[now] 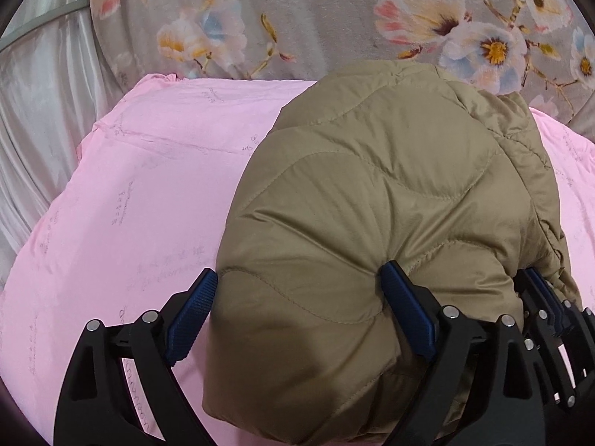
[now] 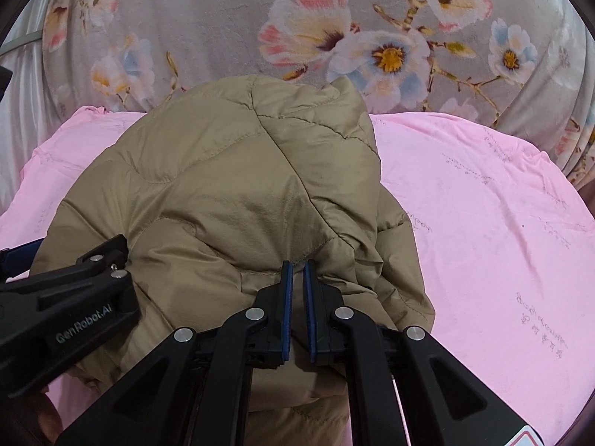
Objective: Fold large clothes
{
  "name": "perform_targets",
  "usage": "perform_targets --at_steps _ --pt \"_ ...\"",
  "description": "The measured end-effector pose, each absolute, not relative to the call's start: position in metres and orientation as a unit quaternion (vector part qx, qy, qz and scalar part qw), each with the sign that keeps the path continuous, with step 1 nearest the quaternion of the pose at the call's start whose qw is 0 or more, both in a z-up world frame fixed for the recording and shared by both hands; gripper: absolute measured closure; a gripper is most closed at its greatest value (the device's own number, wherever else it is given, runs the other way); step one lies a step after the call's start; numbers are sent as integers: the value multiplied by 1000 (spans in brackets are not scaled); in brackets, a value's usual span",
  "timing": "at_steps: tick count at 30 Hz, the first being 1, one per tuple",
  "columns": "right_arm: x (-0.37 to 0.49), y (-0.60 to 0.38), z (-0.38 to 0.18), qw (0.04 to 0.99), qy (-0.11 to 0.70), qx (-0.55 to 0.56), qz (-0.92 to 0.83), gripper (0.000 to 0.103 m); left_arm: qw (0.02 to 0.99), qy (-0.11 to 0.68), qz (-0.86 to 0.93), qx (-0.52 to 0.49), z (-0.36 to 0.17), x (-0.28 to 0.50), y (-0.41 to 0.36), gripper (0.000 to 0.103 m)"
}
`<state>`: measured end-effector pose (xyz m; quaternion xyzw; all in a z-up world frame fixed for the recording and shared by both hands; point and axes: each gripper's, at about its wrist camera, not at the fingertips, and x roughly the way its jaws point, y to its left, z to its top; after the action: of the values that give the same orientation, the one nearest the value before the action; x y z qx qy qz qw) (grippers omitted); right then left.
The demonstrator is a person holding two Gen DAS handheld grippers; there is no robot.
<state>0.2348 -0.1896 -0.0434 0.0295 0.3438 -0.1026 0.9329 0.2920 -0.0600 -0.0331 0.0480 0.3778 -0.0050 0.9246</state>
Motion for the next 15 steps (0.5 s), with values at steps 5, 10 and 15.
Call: perform_targets --at_steps 5,10,15 --pt "237 -194 -45 931 351 41 -97 96 925 378 -8 42 -37 297 -61 13" --pt "238 -194 -46 929 354 43 -96 96 927 372 -2 47 -40 296 -64 13" --pt "238 -194 -44 929 356 43 -96 96 928 368 3 52 -41 296 -66 13"
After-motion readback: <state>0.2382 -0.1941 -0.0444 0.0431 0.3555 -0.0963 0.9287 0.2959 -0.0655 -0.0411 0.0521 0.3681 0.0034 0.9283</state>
